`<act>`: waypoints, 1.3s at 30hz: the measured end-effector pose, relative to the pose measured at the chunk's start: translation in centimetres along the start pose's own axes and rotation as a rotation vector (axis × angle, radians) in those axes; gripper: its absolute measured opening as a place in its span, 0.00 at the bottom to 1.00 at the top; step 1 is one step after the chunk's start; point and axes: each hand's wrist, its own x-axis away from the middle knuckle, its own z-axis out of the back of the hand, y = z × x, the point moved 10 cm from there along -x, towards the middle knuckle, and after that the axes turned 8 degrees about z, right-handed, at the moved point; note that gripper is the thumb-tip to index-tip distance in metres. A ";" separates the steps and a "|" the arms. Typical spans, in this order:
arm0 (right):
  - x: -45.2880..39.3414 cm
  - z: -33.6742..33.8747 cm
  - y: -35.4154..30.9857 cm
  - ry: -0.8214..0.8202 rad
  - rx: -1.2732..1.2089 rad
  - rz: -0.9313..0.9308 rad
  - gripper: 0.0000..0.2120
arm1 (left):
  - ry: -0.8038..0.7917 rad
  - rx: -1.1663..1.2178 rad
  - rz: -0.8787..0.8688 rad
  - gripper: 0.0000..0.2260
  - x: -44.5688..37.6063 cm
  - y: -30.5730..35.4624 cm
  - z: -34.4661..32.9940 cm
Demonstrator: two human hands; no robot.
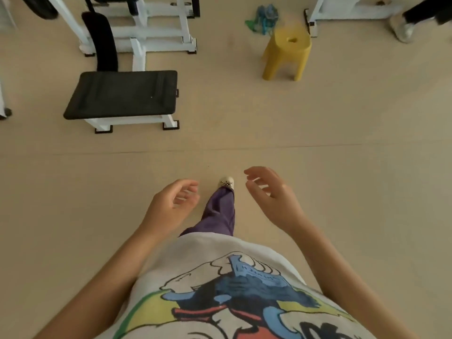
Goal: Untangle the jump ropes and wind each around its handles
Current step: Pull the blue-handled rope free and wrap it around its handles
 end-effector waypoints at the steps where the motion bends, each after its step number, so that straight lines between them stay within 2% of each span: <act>1: -3.5 1.1 0.3 -0.002 0.010 0.000 0.09 | 0.011 0.010 0.007 0.09 -3.3 1.0 0.3; 7: -19.8 9.8 2.3 0.013 0.029 -0.112 0.09 | -0.055 0.013 0.013 0.09 -22.2 11.3 0.4; 12: -29.4 18.6 6.1 0.128 -0.020 -0.231 0.09 | -0.175 -0.093 -0.130 0.13 -37.1 24.3 -2.8; 17: -40.3 27.1 12.5 0.226 -0.086 -0.318 0.09 | -0.215 -0.111 -0.212 0.15 -51.7 34.7 -6.8; 21: -51.8 34.9 15.7 0.231 -0.128 -0.301 0.09 | -0.210 -0.122 -0.167 0.13 -62.7 41.3 -9.3; 24: -61.2 41.0 15.7 0.200 -0.112 -0.281 0.08 | -0.221 -0.112 -0.102 0.09 -69.7 45.8 -10.0; 29: -78.2 48.7 14.0 0.114 -0.020 -0.152 0.07 | -0.137 -0.098 -0.005 0.11 -80.7 50.7 -9.1; 34: -94.4 53.2 13.1 0.023 -0.001 -0.075 0.08 | -0.046 0.002 0.119 0.08 -92.9 52.5 -8.0; 39: -108.5 58.0 14.1 0.013 0.033 -0.126 0.09 | -0.056 0.023 0.156 0.09 -107.0 56.7 -7.3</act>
